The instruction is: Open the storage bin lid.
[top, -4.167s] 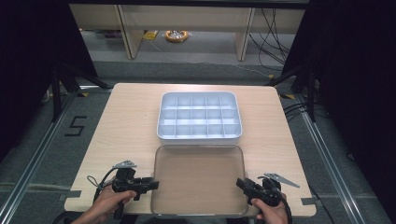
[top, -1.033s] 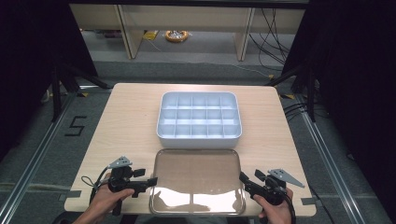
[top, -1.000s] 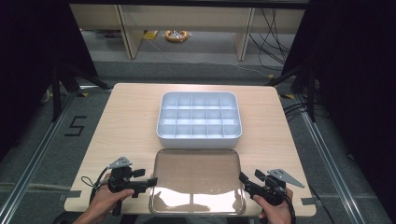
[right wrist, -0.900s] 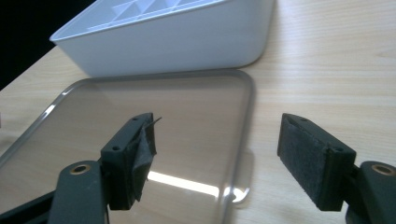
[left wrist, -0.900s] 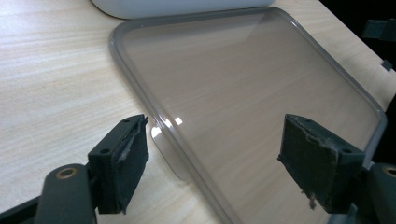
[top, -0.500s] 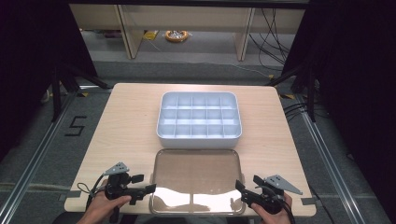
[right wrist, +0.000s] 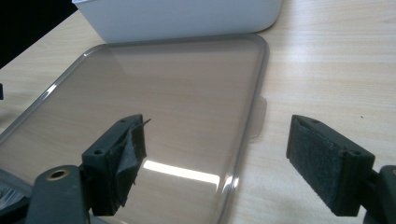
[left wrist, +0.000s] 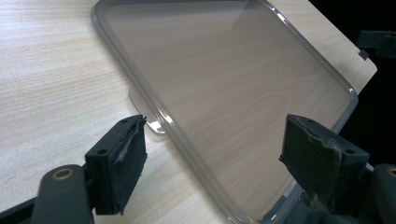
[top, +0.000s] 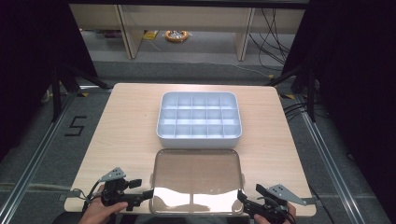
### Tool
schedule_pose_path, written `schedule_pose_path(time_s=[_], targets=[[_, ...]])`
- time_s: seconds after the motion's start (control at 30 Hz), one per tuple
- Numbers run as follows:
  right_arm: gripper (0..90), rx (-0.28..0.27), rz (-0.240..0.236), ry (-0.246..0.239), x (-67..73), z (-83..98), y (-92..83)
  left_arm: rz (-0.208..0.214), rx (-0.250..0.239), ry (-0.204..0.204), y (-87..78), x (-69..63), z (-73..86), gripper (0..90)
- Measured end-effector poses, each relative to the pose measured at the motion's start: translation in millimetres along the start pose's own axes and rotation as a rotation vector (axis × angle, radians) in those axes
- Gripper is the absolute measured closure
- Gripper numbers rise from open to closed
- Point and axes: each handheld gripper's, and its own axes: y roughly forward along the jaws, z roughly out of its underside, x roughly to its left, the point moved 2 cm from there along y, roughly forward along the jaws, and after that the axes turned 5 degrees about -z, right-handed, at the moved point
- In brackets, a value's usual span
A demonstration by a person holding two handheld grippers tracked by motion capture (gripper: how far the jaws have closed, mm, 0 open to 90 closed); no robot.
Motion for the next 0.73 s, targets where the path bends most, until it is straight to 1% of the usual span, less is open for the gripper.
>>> schedule_pose_path(time_s=[0.03,0.07,0.1,0.13,0.17,0.2,0.23,0.27,0.3,0.33,0.37,0.43,0.47,0.5,0.6,0.63,0.67,0.7,0.73], targets=[[20.5,-0.004,0.01,-0.029,-1.8,0.7,-0.3,-0.006,0.001,0.003,-0.4,0.3,0.6,21.3],[20.5,-0.009,0.002,-0.028,-1.8,1.2,-1.1,-0.013,0.001,0.011,-0.8,0.6,1.0,21.3],[20.4,-0.016,-0.006,-0.018,-1.2,1.5,-2.9,-0.015,0.012,0.018,-1.8,0.8,0.9,21.2],[20.1,0.01,0.036,-0.005,0.2,3.0,-6.3,-0.017,-0.003,0.018,-1.4,0.4,1.2,21.1],[20.0,-0.013,0.011,-0.007,0.3,3.4,-5.9,-0.021,-0.004,0.025,-2.2,0.3,1.2,21.0],[19.7,-0.005,0.013,-0.032,-2.5,3.9,-6.5,-0.024,-0.005,0.034,-2.6,0.1,1.2,20.9],[19.5,-0.006,0.007,-0.032,-3.7,5.1,-6.0,-0.019,0.001,0.036,-3.0,-0.5,0.8,20.9],[19.4,-0.004,0.013,-0.037,-4.6,5.3,-7.2,-0.017,-0.006,0.037,-2.9,-0.3,0.8,20.8],[19.2,-0.001,0.019,-0.009,-1.7,6.2,-8.3,-0.018,-0.015,0.032,-2.7,-0.2,0.8,20.7],[19.2,-0.004,0.014,-0.034,-3.1,5.3,-9.7,-0.02,-0.013,0.033,-3.2,0.0,0.5,20.6],[19.2,0.0,0.002,0.017,0.4,6.1,-9.8,-0.019,-0.014,0.034,-3.4,0.4,0.2,20.5],[19.2,0.001,0.001,0.016,0.1,6.3,-9.7,-0.019,-0.009,0.03,-3.7,1.2,-0.4,20.4],[19.3,0.002,0.0,0.013,0.0,6.3,-9.5,-0.024,-0.014,0.034,-3.6,1.9,-0.2,20.4],[19.4,0.0,0.005,-0.034,-3.3,5.6,-9.6,-0.025,-0.012,0.031,-3.7,2.0,-0.2,20.5],[19.8,-0.005,0.003,-0.046,-3.7,5.8,-8.7,-0.024,-0.007,0.029,-3.6,2.1,-0.2,20.5],[20.0,0.001,-0.006,-0.003,-0.7,6.6,-8.6,-0.022,-0.006,0.026,-3.5,1.9,0.0,20.5],[20.1,-0.004,-0.002,-0.046,-4.1,6.0,-8.5,-0.023,-0.005,0.025,-3.3,2.0,0.1,20.5],[20.1,0.001,-0.008,-0.027,-3.1,6.4,-7.9,-0.025,-0.001,0.023,-3.2,1.9,0.1,20.6],[20.1,0.003,0.001,-0.051,-5.8,6.4,-7.2,-0.025,0.002,0.02,-2.8,2.1,0.2,20.7]])
